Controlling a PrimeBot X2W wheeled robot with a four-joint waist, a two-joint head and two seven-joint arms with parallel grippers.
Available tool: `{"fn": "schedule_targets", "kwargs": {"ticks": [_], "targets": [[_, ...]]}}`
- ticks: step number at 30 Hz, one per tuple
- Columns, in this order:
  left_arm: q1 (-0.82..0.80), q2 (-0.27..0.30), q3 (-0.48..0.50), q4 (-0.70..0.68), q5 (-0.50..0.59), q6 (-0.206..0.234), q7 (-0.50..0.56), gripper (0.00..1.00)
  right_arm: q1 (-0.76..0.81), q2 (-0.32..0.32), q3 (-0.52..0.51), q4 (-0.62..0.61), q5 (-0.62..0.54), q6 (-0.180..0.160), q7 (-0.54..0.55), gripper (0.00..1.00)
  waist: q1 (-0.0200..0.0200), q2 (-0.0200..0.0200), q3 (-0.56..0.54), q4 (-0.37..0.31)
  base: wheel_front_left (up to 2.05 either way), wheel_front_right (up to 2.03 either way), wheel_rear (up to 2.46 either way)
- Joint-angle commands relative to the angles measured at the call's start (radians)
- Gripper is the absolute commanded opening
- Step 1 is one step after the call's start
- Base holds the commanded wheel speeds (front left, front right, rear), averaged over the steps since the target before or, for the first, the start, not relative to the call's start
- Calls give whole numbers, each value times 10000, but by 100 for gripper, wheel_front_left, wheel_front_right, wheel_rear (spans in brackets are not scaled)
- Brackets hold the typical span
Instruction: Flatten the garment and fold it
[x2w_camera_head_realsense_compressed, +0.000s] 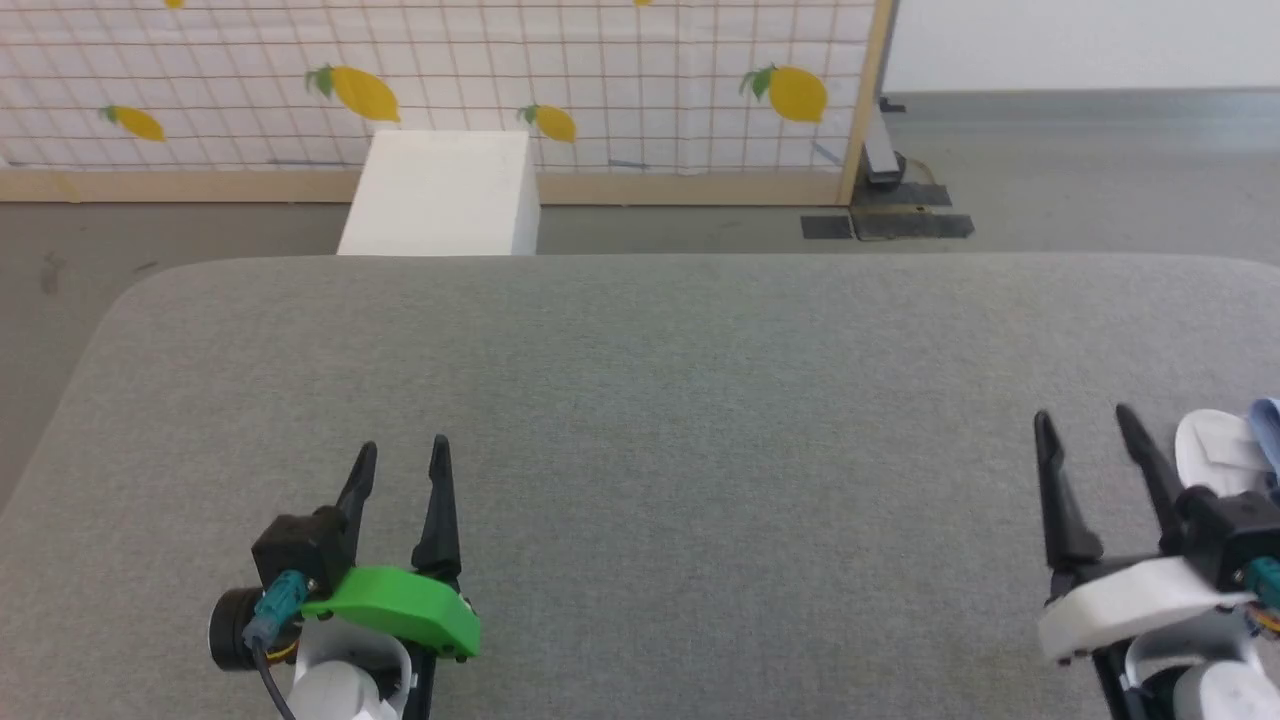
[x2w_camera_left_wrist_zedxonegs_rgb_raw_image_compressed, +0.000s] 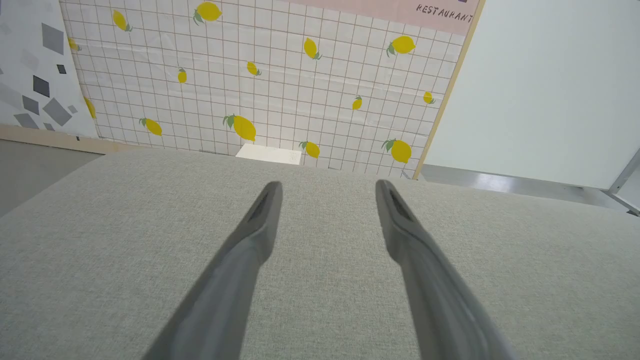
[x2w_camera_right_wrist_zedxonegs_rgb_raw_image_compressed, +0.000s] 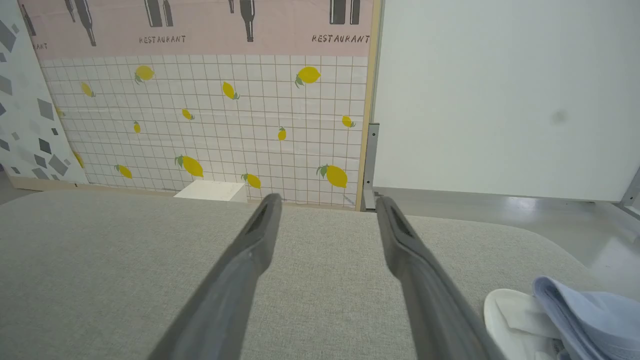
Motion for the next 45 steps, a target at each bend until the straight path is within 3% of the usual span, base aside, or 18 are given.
{"fn": "schedule_targets", "kwargs": {"ticks": [1, 19, 20, 45], "targets": [[177, -50, -56, 2, -95, 21, -45, 100, 215, 95, 38, -66, 16, -17, -105, 100, 1, 0, -112, 147, 0, 0, 0], [545, -56, -464, -155, -499, 109, -45, 100, 852, 526, 260, -190, -172, -17, -146, 100, 1, 0, -98, 122, 0, 0, 0], [399, -10, -474, -153, -468, 79, 0, 0, 715, 502, 251, -148, -148, 0, -155, 0, 1, 0, -98, 120, 0, 0, 0], [502, -14, -351, -500, -87, 128, 349, 0, 651, 505, 343, -176, -248, -2, 33, 0, 1, 0, -77, 59, 0, 0, 0]]}}
